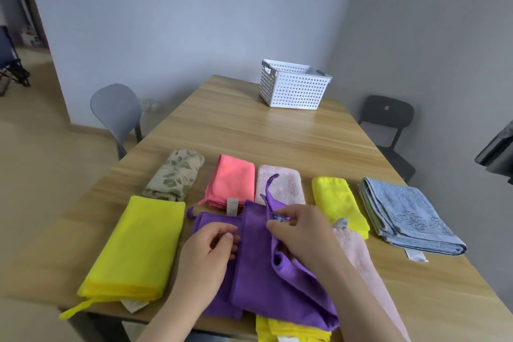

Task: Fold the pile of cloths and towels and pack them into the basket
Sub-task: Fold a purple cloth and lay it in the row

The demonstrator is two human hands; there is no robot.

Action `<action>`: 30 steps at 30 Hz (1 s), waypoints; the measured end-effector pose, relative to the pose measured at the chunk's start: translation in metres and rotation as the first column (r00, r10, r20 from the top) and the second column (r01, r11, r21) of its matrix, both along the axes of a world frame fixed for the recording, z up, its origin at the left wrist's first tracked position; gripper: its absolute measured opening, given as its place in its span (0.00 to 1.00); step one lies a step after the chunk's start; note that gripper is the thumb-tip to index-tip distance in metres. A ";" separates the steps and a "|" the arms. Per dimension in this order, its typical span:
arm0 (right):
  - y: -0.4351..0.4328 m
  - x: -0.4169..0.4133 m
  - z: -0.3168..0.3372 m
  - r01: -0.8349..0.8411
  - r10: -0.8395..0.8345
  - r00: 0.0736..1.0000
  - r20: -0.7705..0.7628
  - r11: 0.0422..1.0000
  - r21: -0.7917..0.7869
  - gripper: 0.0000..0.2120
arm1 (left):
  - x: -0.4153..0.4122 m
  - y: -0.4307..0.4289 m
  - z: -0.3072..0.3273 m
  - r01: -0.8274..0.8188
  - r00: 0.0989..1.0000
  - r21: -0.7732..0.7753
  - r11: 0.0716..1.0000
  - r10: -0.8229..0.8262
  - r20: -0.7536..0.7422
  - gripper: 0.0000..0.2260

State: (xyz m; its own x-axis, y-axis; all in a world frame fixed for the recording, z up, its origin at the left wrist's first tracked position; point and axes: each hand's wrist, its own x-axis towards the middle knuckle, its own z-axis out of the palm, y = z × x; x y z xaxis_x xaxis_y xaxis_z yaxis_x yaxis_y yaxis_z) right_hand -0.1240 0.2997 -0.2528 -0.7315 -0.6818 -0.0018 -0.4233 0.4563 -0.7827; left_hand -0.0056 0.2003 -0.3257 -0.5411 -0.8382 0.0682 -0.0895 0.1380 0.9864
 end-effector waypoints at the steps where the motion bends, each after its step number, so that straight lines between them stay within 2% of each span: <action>1: -0.003 0.004 -0.002 -0.009 0.009 1.000 0.007 1.000 0.000 0.06 | 0.000 0.001 0.002 0.012 1.000 0.020 1.000 -0.012 -0.013 0.11; 8: -0.016 0.022 -0.017 -0.058 0.064 0.993 -0.101 0.997 0.059 0.04 | 0.007 -0.001 0.003 0.043 0.997 0.067 0.997 -0.038 -0.065 0.10; 10: -0.015 0.022 -0.020 -0.094 0.098 0.993 -0.067 0.994 0.063 0.04 | 0.007 -0.001 0.005 0.045 0.997 0.066 0.997 -0.041 -0.063 0.10; 12: -0.012 0.020 -0.020 -0.106 0.106 0.994 0.010 0.994 0.042 0.08 | 0.007 -0.001 0.007 0.049 0.998 0.064 0.997 -0.046 -0.052 0.09; 14: -0.007 0.016 -0.019 -0.077 0.075 0.996 0.055 0.997 0.025 0.12 | 0.008 -0.001 0.009 0.046 0.998 0.070 0.997 -0.042 -0.049 0.07; 16: 0.001 0.010 -0.018 -0.037 0.037 0.997 0.066 0.999 0.000 0.11 | 0.007 -0.001 0.009 0.036 0.999 0.059 0.998 -0.034 -0.035 0.05; 19: 0.019 0.000 -0.015 0.037 -0.036 0.999 0.022 0.998 -0.043 0.07 | 0.006 0.004 0.012 0.034 0.999 -0.041 0.999 -0.033 0.041 0.05; 22: 0.039 -0.008 -0.012 0.082 -0.086 0.986 -0.141 0.996 -0.032 0.07 | 0.005 0.008 0.013 0.073 0.987 -0.178 0.981 -0.046 0.154 0.08; 25: 0.054 -0.010 -0.016 -0.008 0.016 0.966 -0.260 0.999 0.032 0.10 | -0.001 0.011 0.012 0.109 0.959 -0.317 0.942 -0.016 0.283 0.08; 30: 0.063 0.001 -0.034 -0.131 0.162 0.937 -0.311 0.984 0.118 0.15 | -0.007 0.008 0.009 0.059 0.949 -0.423 0.904 0.080 0.304 0.08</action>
State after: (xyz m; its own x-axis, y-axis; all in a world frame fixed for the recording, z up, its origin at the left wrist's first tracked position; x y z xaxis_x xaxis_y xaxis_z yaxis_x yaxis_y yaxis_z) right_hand -0.1234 0.3630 -0.2865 -0.5966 -0.7893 0.1451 -0.7107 0.4356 -0.5524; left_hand -0.0127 0.2081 -0.3169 -0.5843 -0.7727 0.2481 -0.3816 0.5314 0.7563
